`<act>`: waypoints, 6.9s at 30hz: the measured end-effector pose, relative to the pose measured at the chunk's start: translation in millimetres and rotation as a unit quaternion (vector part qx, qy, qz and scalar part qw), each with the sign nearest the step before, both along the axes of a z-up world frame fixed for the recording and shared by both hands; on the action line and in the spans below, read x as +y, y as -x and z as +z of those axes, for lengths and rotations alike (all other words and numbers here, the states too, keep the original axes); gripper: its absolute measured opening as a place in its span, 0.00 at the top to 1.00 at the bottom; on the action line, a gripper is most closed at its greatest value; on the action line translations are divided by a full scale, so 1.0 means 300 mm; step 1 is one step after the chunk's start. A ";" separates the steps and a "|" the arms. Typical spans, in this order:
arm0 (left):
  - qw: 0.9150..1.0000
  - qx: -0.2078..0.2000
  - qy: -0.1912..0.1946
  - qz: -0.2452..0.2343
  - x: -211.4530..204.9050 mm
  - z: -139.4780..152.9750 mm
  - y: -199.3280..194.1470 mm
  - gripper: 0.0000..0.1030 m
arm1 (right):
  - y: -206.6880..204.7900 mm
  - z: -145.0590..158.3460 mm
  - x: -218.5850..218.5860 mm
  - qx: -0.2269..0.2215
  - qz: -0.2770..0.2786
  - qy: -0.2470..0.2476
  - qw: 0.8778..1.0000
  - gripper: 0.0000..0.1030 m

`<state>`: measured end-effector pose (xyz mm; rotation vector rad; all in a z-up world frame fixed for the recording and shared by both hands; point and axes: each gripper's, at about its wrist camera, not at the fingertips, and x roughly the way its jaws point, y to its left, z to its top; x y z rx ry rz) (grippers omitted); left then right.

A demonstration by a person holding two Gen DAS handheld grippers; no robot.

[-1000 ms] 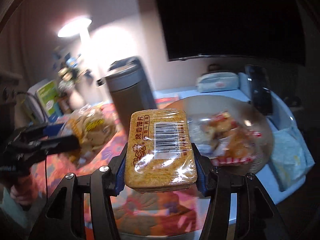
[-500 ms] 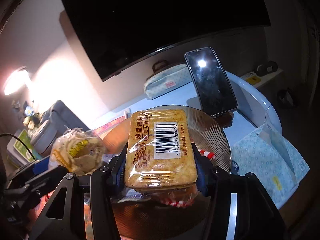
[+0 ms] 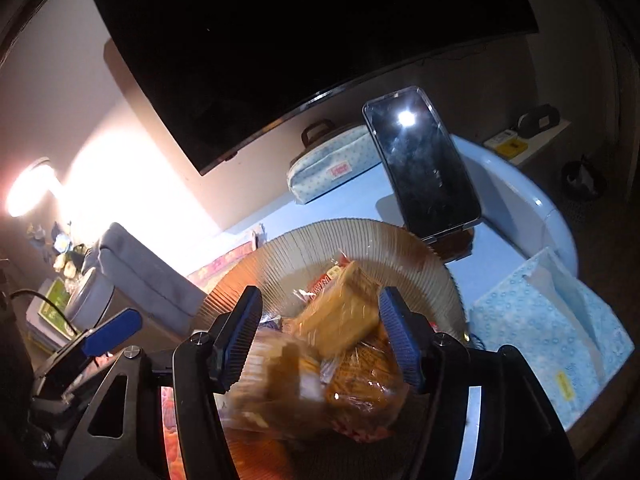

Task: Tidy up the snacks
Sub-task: 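Open both tools to drop the cookie and toast bags onto the plate, then move both open tools back over the snack table, then grasp the red caramel biscuit pack with left tool while right tool grasps white stick pack, then carry the biscuit pack and stick pack over the amber glass plate, then open both tools to release the packs onto the plate, then withdraw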

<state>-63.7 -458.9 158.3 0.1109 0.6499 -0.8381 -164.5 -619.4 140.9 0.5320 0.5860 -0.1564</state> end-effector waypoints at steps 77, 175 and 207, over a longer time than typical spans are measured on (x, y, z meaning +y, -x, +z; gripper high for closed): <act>0.941 0.088 -0.148 0.292 1.296 -0.473 -0.115 0.21 | -0.520 -0.351 1.440 0.155 0.198 0.130 0.959 0.40; 0.999 0.001 -0.034 -0.010 0.186 0.024 0.110 0.68 | 0.113 0.113 0.260 -0.029 0.017 0.030 0.999 0.81; 0.997 -0.048 -0.005 0.064 0.358 0.072 0.129 0.33 | 0.092 0.112 0.333 -0.013 0.084 0.031 0.996 0.66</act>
